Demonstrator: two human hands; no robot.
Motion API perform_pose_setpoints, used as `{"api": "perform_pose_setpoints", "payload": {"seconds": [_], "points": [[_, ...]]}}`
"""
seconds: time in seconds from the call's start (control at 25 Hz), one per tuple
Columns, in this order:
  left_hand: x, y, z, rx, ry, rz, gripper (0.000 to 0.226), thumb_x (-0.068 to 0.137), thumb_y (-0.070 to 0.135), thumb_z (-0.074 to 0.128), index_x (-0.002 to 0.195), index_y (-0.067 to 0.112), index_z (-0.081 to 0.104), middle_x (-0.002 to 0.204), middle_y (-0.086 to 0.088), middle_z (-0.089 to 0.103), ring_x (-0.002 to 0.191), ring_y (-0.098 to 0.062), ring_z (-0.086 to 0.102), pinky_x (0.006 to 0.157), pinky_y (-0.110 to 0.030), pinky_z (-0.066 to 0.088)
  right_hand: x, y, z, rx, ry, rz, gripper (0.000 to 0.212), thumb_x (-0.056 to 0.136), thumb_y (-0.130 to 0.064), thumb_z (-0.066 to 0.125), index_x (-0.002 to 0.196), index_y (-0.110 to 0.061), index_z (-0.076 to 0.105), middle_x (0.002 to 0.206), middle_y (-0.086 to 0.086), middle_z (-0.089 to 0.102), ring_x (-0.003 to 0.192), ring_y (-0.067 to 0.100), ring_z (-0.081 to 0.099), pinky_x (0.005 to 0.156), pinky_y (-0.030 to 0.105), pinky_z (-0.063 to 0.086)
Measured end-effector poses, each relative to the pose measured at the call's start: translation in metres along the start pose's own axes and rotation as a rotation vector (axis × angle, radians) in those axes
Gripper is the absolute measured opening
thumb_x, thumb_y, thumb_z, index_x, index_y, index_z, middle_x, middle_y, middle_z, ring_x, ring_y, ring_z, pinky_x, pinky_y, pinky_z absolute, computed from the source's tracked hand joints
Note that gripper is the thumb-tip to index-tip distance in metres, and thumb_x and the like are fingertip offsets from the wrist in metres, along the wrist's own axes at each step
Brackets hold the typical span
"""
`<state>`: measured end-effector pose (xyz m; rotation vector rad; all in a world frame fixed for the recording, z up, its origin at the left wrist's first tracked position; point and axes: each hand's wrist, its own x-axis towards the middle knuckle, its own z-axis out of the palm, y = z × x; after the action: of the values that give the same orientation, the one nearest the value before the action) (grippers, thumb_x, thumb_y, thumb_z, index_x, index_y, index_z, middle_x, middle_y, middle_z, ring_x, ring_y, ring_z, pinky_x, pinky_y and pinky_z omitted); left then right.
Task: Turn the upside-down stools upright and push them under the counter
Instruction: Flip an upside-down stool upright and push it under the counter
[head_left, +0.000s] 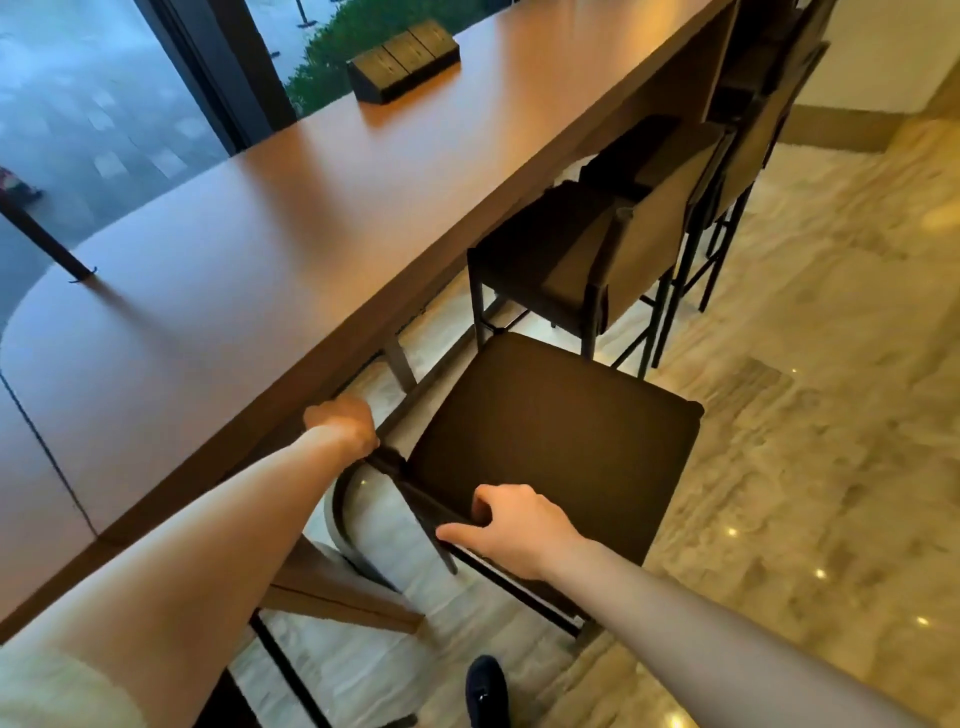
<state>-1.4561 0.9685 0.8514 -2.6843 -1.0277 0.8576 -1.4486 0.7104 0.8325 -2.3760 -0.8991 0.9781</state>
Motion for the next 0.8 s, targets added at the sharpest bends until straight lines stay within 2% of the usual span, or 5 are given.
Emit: {"api": "perform_pose_setpoints", "payload": {"seconds": [0.16,0.4,0.56,0.68,0.8], "points": [[0.011,-0.003,0.001,0.077,-0.01,0.081,0.024,0.094,0.035,0.059,0.081,0.016,0.056,0.078,0.002,0.057,0.065,-0.016,0.052,0.061,-0.03,0.041,0.006,0.002,0.001,0.27,-0.049,0.15,0.08,0.085,-0.079,0.024,0.132,-0.025,0.058,0.131,0.001,0.061,0.12,0.026,0.057,0.099,0.039,0.043],[0.041,-0.003,-0.008,0.076,-0.361,0.112,0.033,0.094,0.045,0.05,0.093,0.013,0.056,0.082,-0.003,0.057,0.071,-0.018,0.056,0.064,-0.026,0.049,0.001,0.077,-0.033,0.123,-0.06,0.7,0.047,0.099,-0.042,0.049,0.132,-0.008,0.055,0.13,0.014,0.059,0.111,0.031,0.061,0.085,0.037,0.052],[0.071,0.003,-0.006,0.019,-0.627,0.032,0.037,0.092,0.042,0.055,0.104,0.007,0.059,0.087,-0.011,0.066,0.067,-0.021,0.061,0.055,-0.024,0.052,-0.019,0.112,-0.011,0.733,-0.389,1.066,0.055,0.095,-0.045,0.056,0.114,0.006,0.056,0.091,0.02,0.067,0.078,0.034,0.069,0.063,0.038,0.06],[0.091,0.011,0.0,0.081,-0.736,0.051,0.041,0.091,0.046,0.055,0.102,0.007,0.06,0.077,-0.011,0.073,0.067,-0.02,0.065,0.065,-0.025,0.055,-0.019,0.129,0.015,0.986,-0.361,1.087,0.037,0.094,-0.034,0.06,0.098,0.003,0.062,0.069,0.016,0.071,0.07,0.03,0.067,0.069,0.037,0.058],[0.106,0.026,0.014,0.211,-0.813,0.101,0.043,0.093,0.048,0.051,0.095,0.007,0.064,0.084,-0.009,0.072,0.077,-0.021,0.066,0.079,-0.03,0.053,-0.012,0.14,0.027,1.019,-0.368,1.138,0.038,0.092,-0.034,0.061,0.104,0.002,0.064,0.074,0.017,0.072,0.066,0.029,0.068,0.06,0.033,0.056]]}}
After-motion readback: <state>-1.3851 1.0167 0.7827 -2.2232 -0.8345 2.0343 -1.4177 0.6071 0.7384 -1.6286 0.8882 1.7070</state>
